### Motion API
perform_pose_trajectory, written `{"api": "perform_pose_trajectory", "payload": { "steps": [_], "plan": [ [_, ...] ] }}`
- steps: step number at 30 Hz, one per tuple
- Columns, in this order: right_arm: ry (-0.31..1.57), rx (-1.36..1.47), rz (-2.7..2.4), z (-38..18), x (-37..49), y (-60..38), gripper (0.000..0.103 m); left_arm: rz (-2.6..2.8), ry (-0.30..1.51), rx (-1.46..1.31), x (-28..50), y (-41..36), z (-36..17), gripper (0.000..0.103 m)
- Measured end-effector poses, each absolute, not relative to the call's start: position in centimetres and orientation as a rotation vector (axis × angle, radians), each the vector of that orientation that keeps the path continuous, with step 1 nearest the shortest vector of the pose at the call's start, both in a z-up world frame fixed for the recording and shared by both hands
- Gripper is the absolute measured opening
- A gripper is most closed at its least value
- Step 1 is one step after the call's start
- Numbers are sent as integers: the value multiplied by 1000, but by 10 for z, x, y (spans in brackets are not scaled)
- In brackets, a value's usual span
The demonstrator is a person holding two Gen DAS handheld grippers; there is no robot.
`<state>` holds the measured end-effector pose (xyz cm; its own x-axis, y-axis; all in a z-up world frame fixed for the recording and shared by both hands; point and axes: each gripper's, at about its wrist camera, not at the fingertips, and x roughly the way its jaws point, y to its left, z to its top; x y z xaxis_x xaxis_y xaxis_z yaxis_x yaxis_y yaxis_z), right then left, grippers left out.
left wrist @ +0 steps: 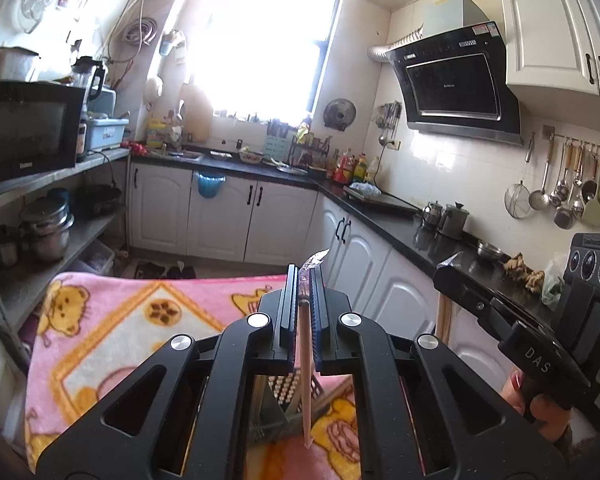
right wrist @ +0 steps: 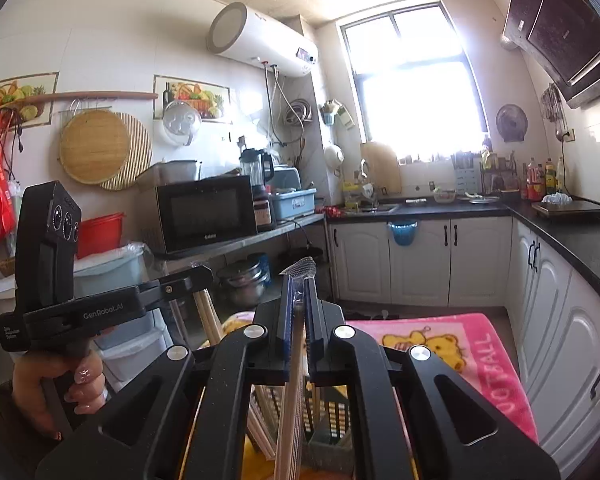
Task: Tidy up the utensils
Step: 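Lift the chopsticks with both tools and carry them over the basket, then lower the chopsticks into the basket slots and open both tools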
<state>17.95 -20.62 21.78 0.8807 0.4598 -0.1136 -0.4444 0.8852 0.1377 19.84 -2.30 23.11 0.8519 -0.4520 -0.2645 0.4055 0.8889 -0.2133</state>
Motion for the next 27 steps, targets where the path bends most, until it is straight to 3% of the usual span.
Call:
{"api": "perform_pose_trajectory", "payload": {
  "steps": [14,27],
  "plan": [
    [127,106,465,236,215,-191,6,-412,302,-184,235,-5,239,3],
    [114,136,426,203,251,-183,6,-400,336,-196,261,-7,202,3]
  ]
}}
